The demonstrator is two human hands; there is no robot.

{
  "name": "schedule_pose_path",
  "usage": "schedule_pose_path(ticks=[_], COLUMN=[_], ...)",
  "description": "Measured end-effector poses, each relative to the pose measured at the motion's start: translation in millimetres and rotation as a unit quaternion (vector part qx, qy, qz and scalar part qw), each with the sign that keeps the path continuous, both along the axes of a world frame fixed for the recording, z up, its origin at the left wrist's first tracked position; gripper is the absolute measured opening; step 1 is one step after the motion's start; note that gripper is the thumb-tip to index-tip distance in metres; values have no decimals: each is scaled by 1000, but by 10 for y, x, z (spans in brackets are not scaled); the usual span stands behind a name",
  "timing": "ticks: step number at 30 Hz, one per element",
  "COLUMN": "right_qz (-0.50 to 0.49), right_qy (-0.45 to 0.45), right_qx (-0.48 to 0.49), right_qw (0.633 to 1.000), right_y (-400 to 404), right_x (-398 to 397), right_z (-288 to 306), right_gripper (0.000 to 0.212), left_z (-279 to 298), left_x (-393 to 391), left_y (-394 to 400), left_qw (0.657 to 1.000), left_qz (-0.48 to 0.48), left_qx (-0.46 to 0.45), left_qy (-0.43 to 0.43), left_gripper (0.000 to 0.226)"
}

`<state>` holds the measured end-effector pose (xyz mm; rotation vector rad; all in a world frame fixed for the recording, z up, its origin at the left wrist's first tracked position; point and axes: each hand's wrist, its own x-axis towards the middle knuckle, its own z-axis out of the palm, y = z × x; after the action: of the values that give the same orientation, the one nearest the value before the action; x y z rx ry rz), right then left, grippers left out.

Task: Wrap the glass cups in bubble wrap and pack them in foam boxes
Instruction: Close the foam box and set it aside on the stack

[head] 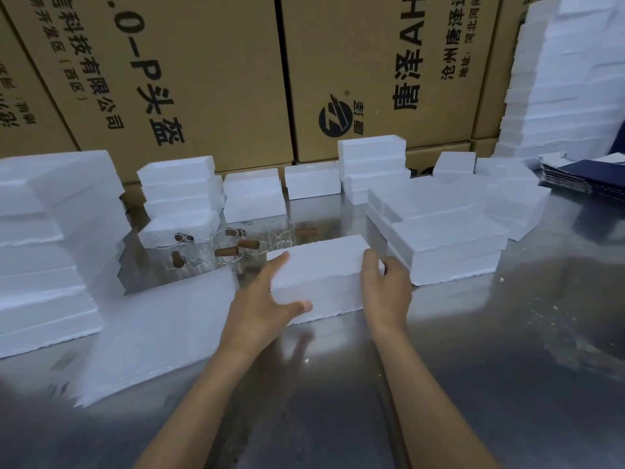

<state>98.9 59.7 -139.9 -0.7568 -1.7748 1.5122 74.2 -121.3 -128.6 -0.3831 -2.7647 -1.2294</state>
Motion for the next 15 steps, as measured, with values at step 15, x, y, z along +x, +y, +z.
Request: schedule_pose_path(ticks=[15], right_qz=[78], right_qy=[140], right_qx=[122], right_qw=[980], right_y=[537], right_x=[-196], right_z=[956], right_gripper=[47], left_z=[612], left_x=[-259], left_y=[634], left_qw=[981], left_qz=[-11], left_qx=[147], left_qy=[125], left_gripper=[87])
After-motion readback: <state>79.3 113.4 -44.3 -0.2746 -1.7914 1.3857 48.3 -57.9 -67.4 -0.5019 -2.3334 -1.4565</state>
